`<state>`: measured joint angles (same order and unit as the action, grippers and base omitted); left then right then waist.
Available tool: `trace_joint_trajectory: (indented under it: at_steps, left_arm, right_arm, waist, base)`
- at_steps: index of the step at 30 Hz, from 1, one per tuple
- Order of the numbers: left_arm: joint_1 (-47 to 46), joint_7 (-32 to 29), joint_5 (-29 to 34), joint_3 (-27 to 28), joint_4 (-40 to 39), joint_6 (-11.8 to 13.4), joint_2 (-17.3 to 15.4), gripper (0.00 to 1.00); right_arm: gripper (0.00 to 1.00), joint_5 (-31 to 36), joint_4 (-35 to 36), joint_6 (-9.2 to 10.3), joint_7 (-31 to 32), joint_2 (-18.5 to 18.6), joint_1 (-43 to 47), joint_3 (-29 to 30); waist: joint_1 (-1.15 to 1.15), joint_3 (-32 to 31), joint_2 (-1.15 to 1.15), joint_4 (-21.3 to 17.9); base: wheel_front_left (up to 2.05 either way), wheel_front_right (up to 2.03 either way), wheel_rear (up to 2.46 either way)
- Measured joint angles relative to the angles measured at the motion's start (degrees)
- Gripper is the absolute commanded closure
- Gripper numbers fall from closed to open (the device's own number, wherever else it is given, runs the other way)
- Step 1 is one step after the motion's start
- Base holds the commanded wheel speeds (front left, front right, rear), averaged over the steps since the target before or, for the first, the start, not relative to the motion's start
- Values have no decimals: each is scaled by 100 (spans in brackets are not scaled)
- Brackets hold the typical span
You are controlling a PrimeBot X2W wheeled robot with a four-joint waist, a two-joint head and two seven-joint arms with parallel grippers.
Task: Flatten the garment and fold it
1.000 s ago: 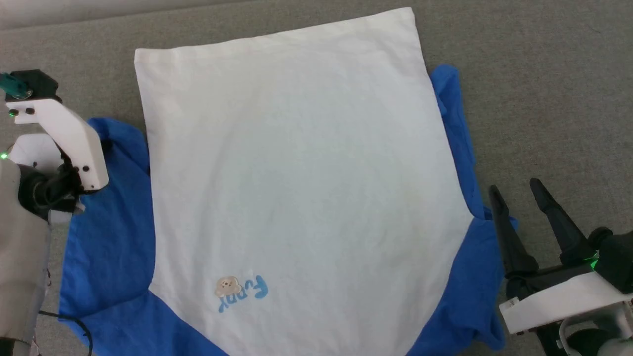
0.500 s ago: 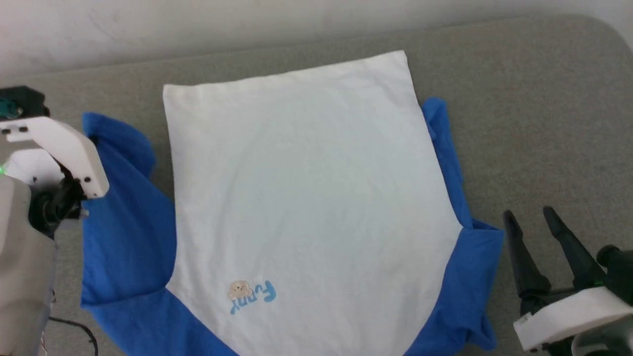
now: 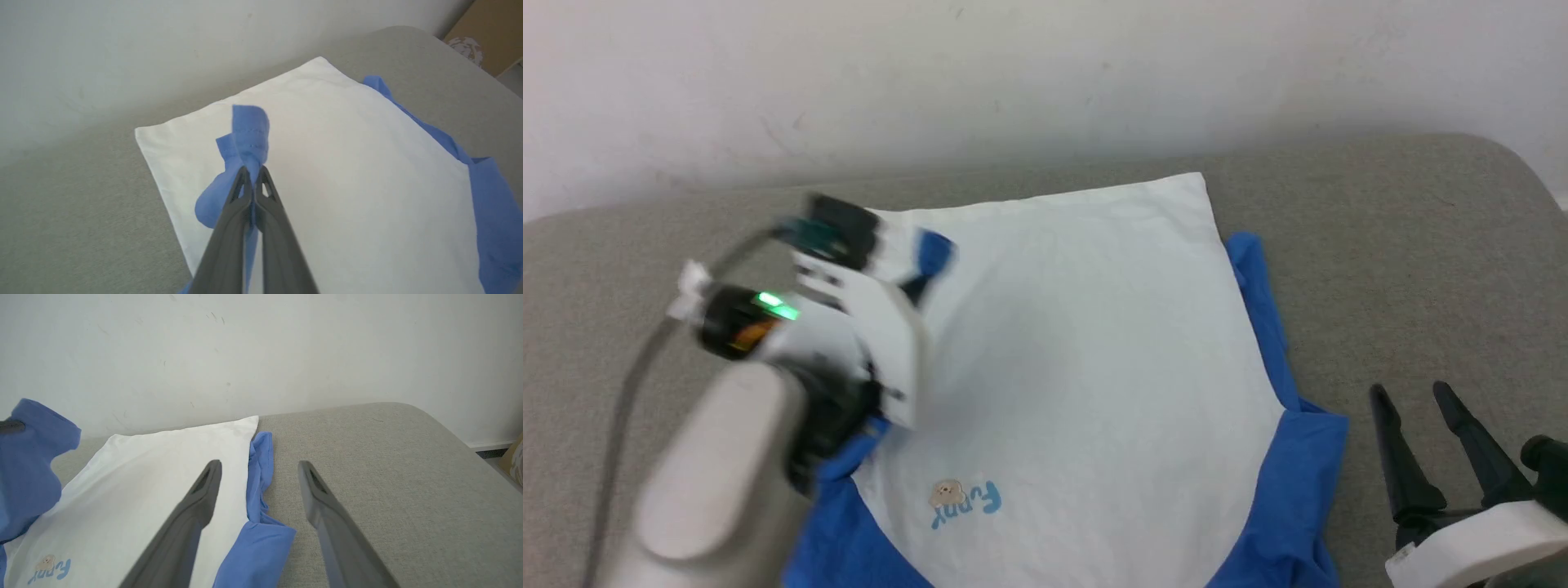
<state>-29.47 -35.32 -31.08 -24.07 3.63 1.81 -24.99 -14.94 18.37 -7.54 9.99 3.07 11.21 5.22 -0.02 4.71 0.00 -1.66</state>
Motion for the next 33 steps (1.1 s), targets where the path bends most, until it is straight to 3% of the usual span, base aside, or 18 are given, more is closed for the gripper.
trace_joint_trajectory:
  at_steps: [4,11,14,21,22,23,29,33]
  left_arm:
    - [266,11,52,-644,58,-15,644,100]
    - [362,860,209,-1337,977,-63,1800,100]
    - [374,1187,292,-1649,1450,-191,2011,100]
    - [619,1651,327,-2409,2092,-583,2147,100]
    - [622,1726,304,-2491,2134,-623,2160,87]
    - [622,1823,279,-2554,2157,-649,2165,4]
    - [605,2788,208,-2668,1902,-739,2178,0]
    - [588,3478,202,-2448,1447,-628,2184,0]
  right_arm:
    - [0,-19,4,0,5,-1,-8,37]
    - [0,-29,16,0,14,-2,-48,42]
    - [0,-73,21,0,13,-1,-65,38]
    - [0,-131,-27,1,8,-2,-75,36]
    - [0,-132,-47,0,8,-2,-83,27]
    - [0,-132,-66,0,8,-3,-107,21]
    - [0,-127,-101,0,15,-3,-177,32]
    - [0,-124,-116,0,70,-3,-156,34]
  waist:
    - [2,3,0,-104]
    - [2,211,0,-425]
    - [2,345,0,-533]
    - [3,600,0,-620]
    - [3,611,0,-604]
    - [3,614,0,-586]
    - [2,485,0,-461]
    - [2,303,0,-371]
  base:
    - [0,0,0]
    - [0,0,0]
    - [0,0,0]
    - [0,0,0]
    - [0,0,0]
    - [0,0,0]
    - [0,0,0]
    - [0,0,0]
